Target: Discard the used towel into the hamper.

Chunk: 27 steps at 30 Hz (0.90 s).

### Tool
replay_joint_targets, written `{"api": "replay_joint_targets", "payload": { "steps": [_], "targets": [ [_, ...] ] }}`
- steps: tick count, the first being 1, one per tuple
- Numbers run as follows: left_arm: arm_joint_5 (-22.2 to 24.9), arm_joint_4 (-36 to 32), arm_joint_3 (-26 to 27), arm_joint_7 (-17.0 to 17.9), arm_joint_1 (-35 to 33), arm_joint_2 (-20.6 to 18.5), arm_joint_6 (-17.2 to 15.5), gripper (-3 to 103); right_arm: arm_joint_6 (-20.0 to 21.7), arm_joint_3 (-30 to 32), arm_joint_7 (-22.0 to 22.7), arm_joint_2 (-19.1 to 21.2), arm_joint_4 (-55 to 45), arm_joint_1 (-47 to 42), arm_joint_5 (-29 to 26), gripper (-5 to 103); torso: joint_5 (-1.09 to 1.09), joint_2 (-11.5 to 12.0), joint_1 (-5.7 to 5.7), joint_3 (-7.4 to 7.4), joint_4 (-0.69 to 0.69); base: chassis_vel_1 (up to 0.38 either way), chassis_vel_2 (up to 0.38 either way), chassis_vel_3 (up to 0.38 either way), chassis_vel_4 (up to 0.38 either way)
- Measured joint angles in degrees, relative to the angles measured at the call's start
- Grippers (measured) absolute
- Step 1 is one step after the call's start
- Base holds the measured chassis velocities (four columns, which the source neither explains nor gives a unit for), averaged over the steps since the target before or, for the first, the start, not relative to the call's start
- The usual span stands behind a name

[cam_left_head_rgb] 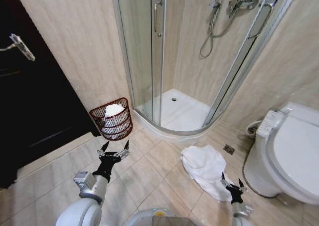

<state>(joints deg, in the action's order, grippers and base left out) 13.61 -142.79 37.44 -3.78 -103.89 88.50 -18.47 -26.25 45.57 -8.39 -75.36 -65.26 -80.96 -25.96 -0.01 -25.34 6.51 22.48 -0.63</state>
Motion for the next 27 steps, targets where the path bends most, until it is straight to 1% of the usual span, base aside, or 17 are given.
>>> {"api": "replay_joint_targets", "payload": {
  "steps": [2, 4, 5, 8, 10, 14, 17, 19, 27],
  "targets": [
    [0.0, 0.0, 0.0, 0.0, 0.0, 0.0, 0.0, 100, 2.4, -0.4, -1.0, 0.3, -0.8, -0.3, -1.6, 100, 0.01, 0.7, -0.27, -0.39, 0.0, 0.0, 0.0, 0.0, 0.0],
    [0.0, 0.0, 0.0, 0.0, 0.0, 0.0, 0.0, 100, 4.5, -0.6, -2.1, 0.4, -1.4, -0.6, -1.9, 100, 0.0, 1.2, -0.48, -0.69, 0.0, 0.0, 0.0, 0.0, 0.0],
    [0.0, 0.0, 0.0, 0.0, 0.0, 0.0, 0.0, 100, 4.5, -0.6, -2.1, 0.4, -1.4, -0.6, -1.9, 100, 0.0, 1.2, -0.48, -0.69, 0.0, 0.0, 0.0, 0.0, 0.0],
    [0.0, 0.0, 0.0, 0.0, 0.0, 0.0, 0.0, 100, 7.2, -0.7, -2.5, 0.4, -1.3, -0.5, -1.5, 100, 0.01, 2.0, -0.76, -1.24, 0.0, 0.0, 0.0, 0.0, 0.0],
    [0.0, 0.0, 0.0, 0.0, 0.0, 0.0, 0.0, 100, 7.8, -0.7, -2.4, 0.3, -1.0, -0.3, -1.2, 100, 0.0, 2.2, -0.83, -1.4, 0.0, 0.0, 0.0, 0.0, 0.0],
    [0.0, 0.0, 0.0, 0.0, 0.0, 0.0, 0.0, 100, 10.5, -0.8, -2.3, 0.4, -0.6, -0.2, -0.4, 100, 0.01, 3.5, -1.25, -2.23, 0.0, 0.0, 0.0, 0.0, 0.0],
    [0.0, 0.0, 0.0, 0.0, 0.0, 0.0, 0.0, 100, 10.8, -0.9, -3.1, 0.5, 0.0, -0.1, -0.4, 100, 0.0, 4.0, -1.46, -2.57, 0.0, 0.0, 0.0, 0.0, 0.0],
    [0.0, 0.0, 0.0, 0.0, 0.0, 0.0, 0.0, 100, 9.9, -0.9, -3.4, 0.5, 0.8, 0.3, -0.3, 100, 0.01, 4.6, -1.64, -2.94, 0.0, 0.0, 0.0, 0.0, 0.0],
    [0.0, 0.0, 0.0, 0.0, 0.0, 0.0, 0.0, 100, 9.2, -0.8, -3.6, 0.5, 1.5, 0.8, 0.0, 100, 0.0, 6.4, -2.26, -4.13, 0.0, 0.0, 0.0, 0.0, 0.0]
  ]
}}
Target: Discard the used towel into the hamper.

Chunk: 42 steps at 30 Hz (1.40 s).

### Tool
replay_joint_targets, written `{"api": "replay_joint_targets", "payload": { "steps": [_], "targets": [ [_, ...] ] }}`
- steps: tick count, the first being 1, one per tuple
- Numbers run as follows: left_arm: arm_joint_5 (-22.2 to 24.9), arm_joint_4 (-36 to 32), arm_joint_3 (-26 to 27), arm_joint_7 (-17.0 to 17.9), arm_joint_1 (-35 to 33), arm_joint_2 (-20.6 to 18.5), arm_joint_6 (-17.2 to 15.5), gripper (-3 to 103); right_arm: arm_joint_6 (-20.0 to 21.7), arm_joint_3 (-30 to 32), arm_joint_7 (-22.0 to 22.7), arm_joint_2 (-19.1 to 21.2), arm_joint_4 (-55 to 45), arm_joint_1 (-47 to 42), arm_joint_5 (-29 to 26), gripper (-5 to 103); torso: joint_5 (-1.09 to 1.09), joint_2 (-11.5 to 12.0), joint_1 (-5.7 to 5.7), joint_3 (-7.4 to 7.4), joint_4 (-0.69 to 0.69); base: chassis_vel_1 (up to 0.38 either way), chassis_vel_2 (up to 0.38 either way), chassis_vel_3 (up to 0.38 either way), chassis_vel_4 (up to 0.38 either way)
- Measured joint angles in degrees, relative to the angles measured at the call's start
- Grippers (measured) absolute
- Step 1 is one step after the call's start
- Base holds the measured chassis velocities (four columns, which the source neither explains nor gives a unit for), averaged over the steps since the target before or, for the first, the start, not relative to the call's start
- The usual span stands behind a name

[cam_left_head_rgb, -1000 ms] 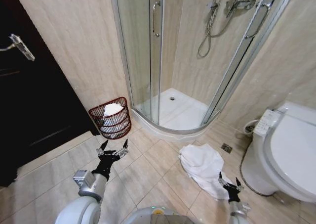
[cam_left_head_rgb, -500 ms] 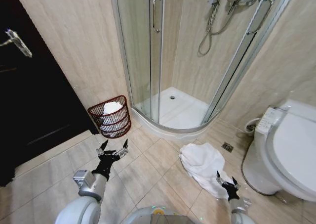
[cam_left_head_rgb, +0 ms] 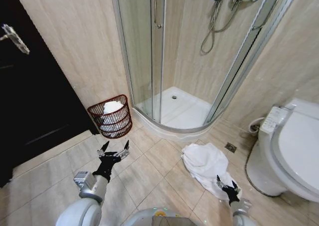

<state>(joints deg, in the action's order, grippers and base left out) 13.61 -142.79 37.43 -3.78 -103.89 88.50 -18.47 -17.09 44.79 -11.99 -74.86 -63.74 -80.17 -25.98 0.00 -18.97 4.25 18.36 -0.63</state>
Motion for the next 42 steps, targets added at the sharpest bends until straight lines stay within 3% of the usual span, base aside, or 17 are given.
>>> {"api": "replay_joint_targets", "payload": {
  "steps": [9, 16, 28, 42],
  "targets": [
    [0.0, 0.0, 0.0, 0.0, 0.0, 0.0, 0.0, 100, -0.6, 0.0, -0.5, 0.1, 0.3, 0.0, 0.1, 100, 0.0, 1.9, -0.57, -1.33, 0.0, 0.0, 0.0, 0.0, 0.0],
    [0.0, 0.0, 0.0, 0.0, 0.0, 0.0, 0.0, 100, -3.4, 0.2, -2.7, -0.2, 0.7, 0.1, -0.2, 100, 0.0, 3.6, -1.17, -2.4, 0.0, 0.0, 0.0, 0.0, 0.0],
    [0.0, 0.0, 0.0, 0.0, 0.0, 0.0, 0.0, 100, -6.9, 0.4, 1.3, -1.2, 0.8, 0.4, 0.9, 100, 0.01, 6.4, -2.02, -4.34, 0.0, 0.0, 0.0, 0.0, 0.0],
    [0.0, 0.0, 0.0, 0.0, 0.0, 0.0, 0.0, 100, -10.6, 0.8, -1.5, -1.1, 1.1, -0.1, 0.3, 100, 0.01, 7.1, -2.33, -4.76, 0.0, 0.0, 0.0, 0.0, 0.0]
  ]
}}
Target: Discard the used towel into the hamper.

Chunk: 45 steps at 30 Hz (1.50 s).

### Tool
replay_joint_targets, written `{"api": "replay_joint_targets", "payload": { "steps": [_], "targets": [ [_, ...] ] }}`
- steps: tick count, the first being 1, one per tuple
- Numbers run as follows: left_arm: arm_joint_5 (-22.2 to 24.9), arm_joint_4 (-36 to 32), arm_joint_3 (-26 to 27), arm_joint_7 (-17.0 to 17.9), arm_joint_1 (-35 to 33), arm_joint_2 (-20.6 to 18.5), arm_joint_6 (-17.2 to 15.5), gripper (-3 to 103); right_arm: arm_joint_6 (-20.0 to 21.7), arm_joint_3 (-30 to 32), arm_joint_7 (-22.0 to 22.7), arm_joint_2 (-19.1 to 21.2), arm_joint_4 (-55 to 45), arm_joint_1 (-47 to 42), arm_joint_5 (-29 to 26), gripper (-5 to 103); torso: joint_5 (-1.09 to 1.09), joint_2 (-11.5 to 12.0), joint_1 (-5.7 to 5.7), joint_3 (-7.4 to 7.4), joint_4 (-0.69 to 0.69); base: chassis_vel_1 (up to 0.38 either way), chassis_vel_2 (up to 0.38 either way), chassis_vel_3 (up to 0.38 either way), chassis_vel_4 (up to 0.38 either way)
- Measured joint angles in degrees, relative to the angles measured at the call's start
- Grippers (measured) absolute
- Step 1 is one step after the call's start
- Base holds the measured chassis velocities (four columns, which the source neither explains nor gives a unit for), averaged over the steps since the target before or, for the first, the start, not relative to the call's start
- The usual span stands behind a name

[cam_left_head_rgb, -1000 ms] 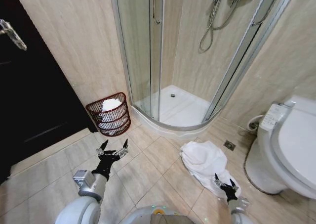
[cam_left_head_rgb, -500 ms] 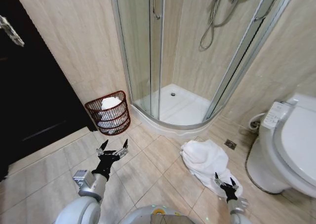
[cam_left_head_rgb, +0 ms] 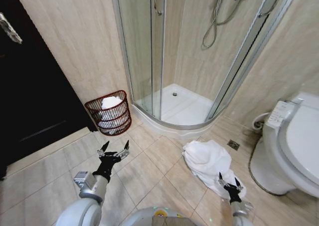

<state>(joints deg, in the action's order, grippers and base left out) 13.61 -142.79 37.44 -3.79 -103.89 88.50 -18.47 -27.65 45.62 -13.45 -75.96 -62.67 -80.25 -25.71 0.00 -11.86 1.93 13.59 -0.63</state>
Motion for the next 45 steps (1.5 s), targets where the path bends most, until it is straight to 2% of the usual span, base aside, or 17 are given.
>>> {"api": "replay_joint_targets", "payload": {
  "steps": [13, 22, 26, 29, 31, 33, 37, 45],
  "targets": [
    [0.0, 0.0, 0.0, 0.0, 0.0, 0.0, 0.0, 100, 0.2, 0.0, -1.3, -0.7, 0.4, -0.1, 0.8, 100, -0.01, -0.3, 0.09, 0.18, 0.0, -0.018, 0.017, 0.016, -0.016],
    [0.0, 0.0, 0.0, 0.0, 0.0, 0.0, 0.0, 100, -0.4, -0.2, -1.3, -0.7, 1.4, 0.1, 0.8, 100, -0.02, -0.4, 0.16, 0.28, 0.01, -0.161, 0.161, 0.151, -0.141],
    [0.0, 0.0, 0.0, 0.0, 0.0, 0.0, 0.0, 100, -0.9, -0.4, -0.3, -1.1, 1.8, 0.3, 0.6, 100, 0.0, -0.5, 0.19, 0.31, -0.04, -0.13, 0.164, 0.145, -0.126],
    [0.0, 0.0, 0.0, 0.0, 0.0, 0.0, 0.0, 100, 0.7, -0.6, 1.6, -1.4, 1.4, 0.0, 1.8, 100, 0.0, -0.5, 0.19, 0.32, -0.02, -0.053, 0.064, 0.04, -0.013],
    [0.0, 0.0, 0.0, 0.0, 0.0, 0.0, 0.0, 100, 3.8, -0.8, 3.9, -1.3, 1.8, 0.0, 2.0, 100, 0.01, -0.5, 0.19, 0.32, 0.02, 0.0, 0.0, 0.0, 0.0],
    [0.0, 0.0, 0.0, 0.0, 0.0, 0.0, 0.0, 100, 5.2, -0.8, 4.2, -0.9, 2.4, 0.2, 1.7, 100, 0.01, -0.5, 0.18, 0.32, 0.01, 0.012, -0.023, -0.029, -0.005],
    [0.0, 0.0, 0.0, 0.0, 0.0, 0.0, 0.0, 100, 9.9, -1.2, 3.5, 0.8, 4.5, 1.7, -1.6, 100, 0.01, -0.6, 0.17, 0.34, 0.0, 0.0, 0.0, 0.0, 0.0],
    [0.0, 0.0, 0.0, 0.0, 0.0, 0.0, 0.0, 100, 14.3, -2.0, 1.7, 2.1, 7.8, 4.8, -3.5, 100, 0.02, -0.6, 0.19, 0.37, -0.01, 0.0, 0.0, 0.0, 0.0]
  ]
}}
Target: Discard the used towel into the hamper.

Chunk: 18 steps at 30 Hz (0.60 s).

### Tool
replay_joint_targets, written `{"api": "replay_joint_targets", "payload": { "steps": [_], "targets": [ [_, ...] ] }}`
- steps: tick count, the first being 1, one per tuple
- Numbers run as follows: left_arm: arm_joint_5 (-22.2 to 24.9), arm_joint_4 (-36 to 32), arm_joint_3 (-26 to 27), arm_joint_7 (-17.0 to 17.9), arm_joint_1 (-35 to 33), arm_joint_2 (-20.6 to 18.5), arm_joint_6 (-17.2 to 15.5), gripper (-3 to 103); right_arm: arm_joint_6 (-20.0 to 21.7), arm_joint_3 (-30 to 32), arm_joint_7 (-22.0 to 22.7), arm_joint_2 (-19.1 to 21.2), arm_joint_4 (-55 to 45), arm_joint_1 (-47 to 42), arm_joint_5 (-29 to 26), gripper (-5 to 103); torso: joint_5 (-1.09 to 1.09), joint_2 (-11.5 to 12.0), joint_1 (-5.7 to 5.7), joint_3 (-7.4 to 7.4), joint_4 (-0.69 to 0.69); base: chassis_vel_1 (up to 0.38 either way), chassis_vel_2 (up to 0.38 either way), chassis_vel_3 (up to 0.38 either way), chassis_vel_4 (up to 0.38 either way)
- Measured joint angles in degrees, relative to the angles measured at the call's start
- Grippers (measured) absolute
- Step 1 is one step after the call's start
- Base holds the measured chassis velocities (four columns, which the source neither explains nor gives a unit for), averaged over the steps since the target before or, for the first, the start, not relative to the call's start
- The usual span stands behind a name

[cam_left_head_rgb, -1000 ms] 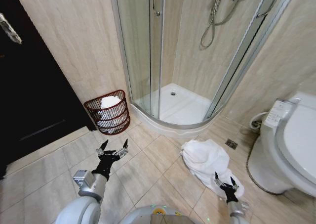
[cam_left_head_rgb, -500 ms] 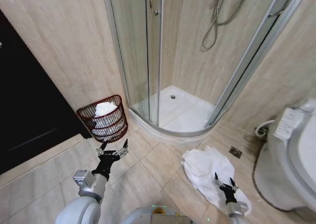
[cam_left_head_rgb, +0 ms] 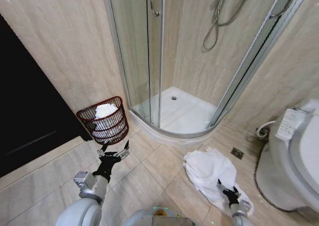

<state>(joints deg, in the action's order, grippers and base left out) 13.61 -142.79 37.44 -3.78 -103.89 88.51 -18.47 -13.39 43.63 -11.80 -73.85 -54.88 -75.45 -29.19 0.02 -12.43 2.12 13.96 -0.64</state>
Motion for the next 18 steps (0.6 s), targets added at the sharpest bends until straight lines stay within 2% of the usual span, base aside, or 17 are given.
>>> {"api": "replay_joint_targets", "payload": {
  "steps": [4, 9, 11, 16, 17, 18],
  "targets": [
    [0.0, 0.0, 0.0, 0.0, 0.0, 0.0, 0.0, 100, 3.1, -0.5, -0.5, 0.5, 2.9, 2.3, -0.7, 100, -0.02, 0.0, 0.01, 0.01, 0.0, 0.0, 0.0, 0.0, 0.0],
    [0.0, 0.0, 0.0, 0.0, 0.0, 0.0, 0.0, 100, 3.9, -0.4, -1.0, 1.0, 6.3, 4.5, -0.4, 103, -0.02, 0.0, 0.01, 0.01, 0.01, 0.0, 0.0, 0.0, 0.0],
    [0.0, 0.0, 0.0, 0.0, 0.0, 0.0, 0.0, 100, 3.9, -0.4, -1.7, 1.5, 7.8, 5.6, -0.2, 96, -0.02, 0.0, 0.01, 0.02, 0.01, 0.0, 0.0, 0.0, 0.0],
    [0.0, 0.0, 0.0, 0.0, 0.0, 0.0, 0.0, 100, 3.3, -0.2, -2.3, 1.7, 8.6, 6.0, -0.3, 88, -0.02, 0.0, 0.02, 0.02, 0.01, 0.0, 0.0, 0.0, 0.0],
    [0.0, 0.0, 0.0, 0.0, 0.0, 0.0, 0.0, 100, 3.1, -0.2, -2.5, 1.8, 8.5, 5.9, -0.4, 84, -0.02, 0.0, 0.02, 0.02, 0.01, 0.0, 0.0, 0.0, 0.0],
    [0.0, 0.0, 0.0, 0.0, 0.0, 0.0, 0.0, 100, 2.4, -0.2, -2.8, 1.6, 7.8, 5.1, -0.4, 73, -0.02, -0.1, 0.02, 0.02, 0.01, 0.0, 0.0, 0.0, 0.0]
  ]
}}
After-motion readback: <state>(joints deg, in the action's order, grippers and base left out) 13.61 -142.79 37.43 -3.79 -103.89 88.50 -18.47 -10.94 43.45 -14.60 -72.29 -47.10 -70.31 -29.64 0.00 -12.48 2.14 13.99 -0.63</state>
